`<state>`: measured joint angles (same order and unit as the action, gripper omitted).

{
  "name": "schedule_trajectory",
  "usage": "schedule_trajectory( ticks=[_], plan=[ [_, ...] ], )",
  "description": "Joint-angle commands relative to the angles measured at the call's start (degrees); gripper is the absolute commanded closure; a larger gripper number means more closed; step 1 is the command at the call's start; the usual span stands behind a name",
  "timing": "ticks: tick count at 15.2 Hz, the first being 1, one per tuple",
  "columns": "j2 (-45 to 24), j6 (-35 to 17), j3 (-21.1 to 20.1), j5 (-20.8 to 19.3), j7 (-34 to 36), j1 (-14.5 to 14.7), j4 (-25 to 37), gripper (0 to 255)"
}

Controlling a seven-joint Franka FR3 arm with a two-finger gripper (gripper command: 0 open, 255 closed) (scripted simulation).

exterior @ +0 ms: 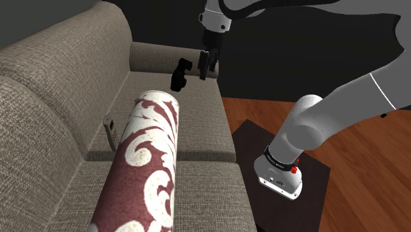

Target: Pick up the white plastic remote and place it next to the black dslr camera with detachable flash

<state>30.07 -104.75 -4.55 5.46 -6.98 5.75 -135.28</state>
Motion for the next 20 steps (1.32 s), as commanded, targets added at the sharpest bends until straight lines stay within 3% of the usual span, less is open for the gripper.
schedule_trajectory(
  ticks=[1, 10, 20],
  plan=[
    [-3.2, -2.2, -1.4, 0.5, 0.4, 1.0, 1.5, 0],
    [-17.8, -9.8, -7.9, 0.3, 3.4, 4.9, 10.3, 0],
    [-35.2, -14.1, -13.8, -5.2, 8.4, 9.7, 24.6, 0]
  ],
)
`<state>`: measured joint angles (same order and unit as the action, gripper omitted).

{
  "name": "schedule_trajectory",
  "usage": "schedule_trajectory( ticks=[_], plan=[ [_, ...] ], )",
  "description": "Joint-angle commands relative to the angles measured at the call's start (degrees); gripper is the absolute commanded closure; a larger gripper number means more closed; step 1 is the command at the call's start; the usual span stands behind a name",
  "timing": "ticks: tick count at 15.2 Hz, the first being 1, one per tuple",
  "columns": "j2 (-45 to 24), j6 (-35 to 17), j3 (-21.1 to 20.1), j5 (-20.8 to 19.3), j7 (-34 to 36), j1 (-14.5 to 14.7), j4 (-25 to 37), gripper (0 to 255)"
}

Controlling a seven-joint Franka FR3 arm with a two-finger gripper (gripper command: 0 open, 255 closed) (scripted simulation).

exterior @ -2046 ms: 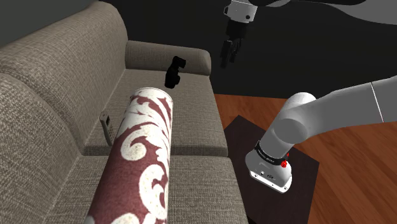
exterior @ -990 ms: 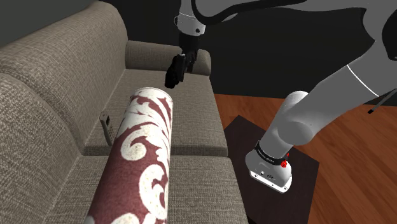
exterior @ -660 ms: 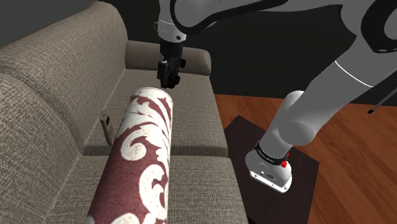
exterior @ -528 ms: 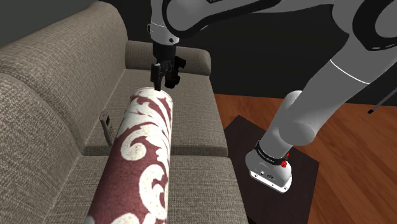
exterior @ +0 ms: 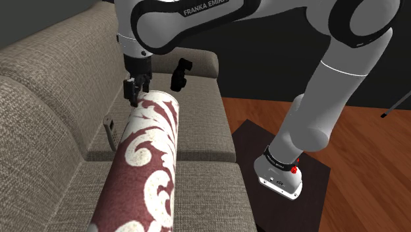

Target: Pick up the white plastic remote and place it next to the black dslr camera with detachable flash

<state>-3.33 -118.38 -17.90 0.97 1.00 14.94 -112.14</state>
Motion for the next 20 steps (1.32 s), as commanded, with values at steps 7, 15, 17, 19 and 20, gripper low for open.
schedule_trajectory(
  ticks=[7, 15, 17, 19, 20],
  plan=[
    [-14.9, -0.3, -2.6, -6.8, 3.8, 5.7, 14.8, 0],
    [-18.9, -4.4, -2.3, -8.6, 4.8, 7.0, 14.5, 0],
    [-19.1, -4.8, -2.2, -8.7, 4.8, 7.0, 14.3, 0],
    [-19.1, -4.8, -2.2, -8.7, 4.8, 7.0, 14.3, 0],
    [-19.1, -4.8, -2.2, -8.7, 4.8, 7.0, 14.3, 0]
  ],
)
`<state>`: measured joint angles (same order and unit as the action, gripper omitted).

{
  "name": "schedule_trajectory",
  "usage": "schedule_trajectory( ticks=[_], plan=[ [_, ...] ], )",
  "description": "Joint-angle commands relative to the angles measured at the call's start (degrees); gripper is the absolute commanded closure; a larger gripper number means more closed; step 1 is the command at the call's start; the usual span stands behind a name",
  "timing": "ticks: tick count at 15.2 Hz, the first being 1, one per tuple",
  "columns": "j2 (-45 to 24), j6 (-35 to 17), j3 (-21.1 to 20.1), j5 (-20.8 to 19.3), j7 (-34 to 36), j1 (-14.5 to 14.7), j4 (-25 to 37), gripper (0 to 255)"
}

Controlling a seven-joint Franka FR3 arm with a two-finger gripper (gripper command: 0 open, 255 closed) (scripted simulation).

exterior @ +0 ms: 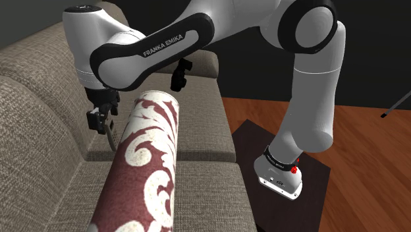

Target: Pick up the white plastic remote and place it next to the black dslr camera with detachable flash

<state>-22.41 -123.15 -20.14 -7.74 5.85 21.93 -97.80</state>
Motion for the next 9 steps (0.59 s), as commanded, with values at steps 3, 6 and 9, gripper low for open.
schedule_trajectory(
  ticks=[3, 6, 9],
  plan=[
    [0.0, 0.0, 0.0, 0.0, 0.0, 0.0, 0.0, 0],
    [0.0, 0.0, 0.0, 0.0, 0.0, 0.0, 0.0, 255],
    [0.0, 0.0, 0.0, 0.0, 0.0, 0.0, 0.0, 255]
  ],
)
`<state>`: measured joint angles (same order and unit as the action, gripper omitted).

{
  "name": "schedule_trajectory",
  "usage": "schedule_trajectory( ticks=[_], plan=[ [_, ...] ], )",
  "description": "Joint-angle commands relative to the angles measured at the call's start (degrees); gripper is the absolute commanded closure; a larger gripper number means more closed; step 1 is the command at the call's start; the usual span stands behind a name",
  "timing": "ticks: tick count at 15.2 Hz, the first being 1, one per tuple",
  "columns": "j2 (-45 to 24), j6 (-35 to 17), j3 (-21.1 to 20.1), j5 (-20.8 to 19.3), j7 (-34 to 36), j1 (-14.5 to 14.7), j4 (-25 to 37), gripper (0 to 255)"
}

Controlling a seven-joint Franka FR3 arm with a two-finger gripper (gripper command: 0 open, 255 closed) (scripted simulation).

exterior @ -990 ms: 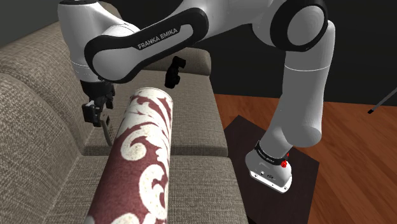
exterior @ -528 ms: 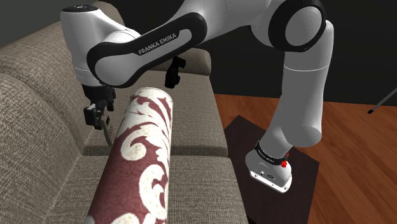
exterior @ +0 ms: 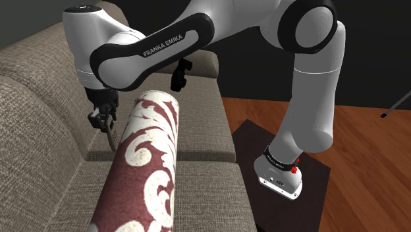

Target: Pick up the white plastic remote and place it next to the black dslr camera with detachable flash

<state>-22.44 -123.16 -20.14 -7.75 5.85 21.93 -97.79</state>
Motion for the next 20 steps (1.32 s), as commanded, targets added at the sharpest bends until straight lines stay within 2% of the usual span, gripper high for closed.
schedule_trajectory(
  ticks=[1, 5, 20],
  plan=[
    [0.0, 0.0, 0.0, 0.0, 0.0, 0.0, 0.0, 255],
    [0.0, 0.0, 0.0, 0.0, 0.0, 0.0, 0.0, 255],
    [3.2, 10.2, -0.7, 1.5, -0.9, -0.2, 7.2, 255]
  ],
)
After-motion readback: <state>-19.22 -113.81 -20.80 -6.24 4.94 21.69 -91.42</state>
